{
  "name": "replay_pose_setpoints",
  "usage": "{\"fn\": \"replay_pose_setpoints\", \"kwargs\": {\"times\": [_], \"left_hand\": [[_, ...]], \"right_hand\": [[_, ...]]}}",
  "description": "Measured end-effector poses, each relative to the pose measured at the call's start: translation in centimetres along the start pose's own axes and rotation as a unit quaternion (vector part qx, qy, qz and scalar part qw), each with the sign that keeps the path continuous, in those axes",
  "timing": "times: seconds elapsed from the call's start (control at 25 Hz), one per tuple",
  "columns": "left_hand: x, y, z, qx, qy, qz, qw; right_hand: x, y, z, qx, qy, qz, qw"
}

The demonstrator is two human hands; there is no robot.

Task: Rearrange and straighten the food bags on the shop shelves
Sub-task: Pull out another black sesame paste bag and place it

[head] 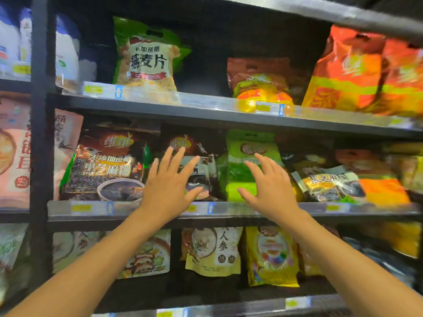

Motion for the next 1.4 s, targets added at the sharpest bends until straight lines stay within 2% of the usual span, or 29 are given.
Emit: {"fn": "replay_pose_setpoints", "kwargs": {"times": [0.4,0.72,1.0,1.24,1.4], "left_hand": [[-18.6,-0.5,-1.8,0.017,0.066,0.063,0.996],[-28.2,0.5,-7.2,0.044,0.087,0.112,0.989],[-32.1,4.9,-14.2,0.048,0.085,0.127,0.987],[-32.7,9.7,-21.1,0.118,0.040,0.131,0.984],[-32.9,12.4,-23.5,0.163,0.003,0.187,0.969]], "right_hand": [[-16.2,-6.1,10.0,-0.012,0.084,0.008,0.996],[-26.7,-7.1,12.0,-0.019,0.151,0.030,0.988],[-33.2,-3.0,9.0,-0.018,0.178,0.032,0.983],[-37.3,1.6,3.2,-0.004,0.187,0.006,0.982],[-39.0,4.3,1.0,0.010,0.180,-0.022,0.983]]}}
Point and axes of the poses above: each hand's wrist, its own z-axis away from the middle knuckle, its own y-axis out of the palm, x = y × z, the point moved 4 cm from there along -z, towards the middle knuckle, and after that the axes turned 10 degrees about x, right-handed, at the moved point
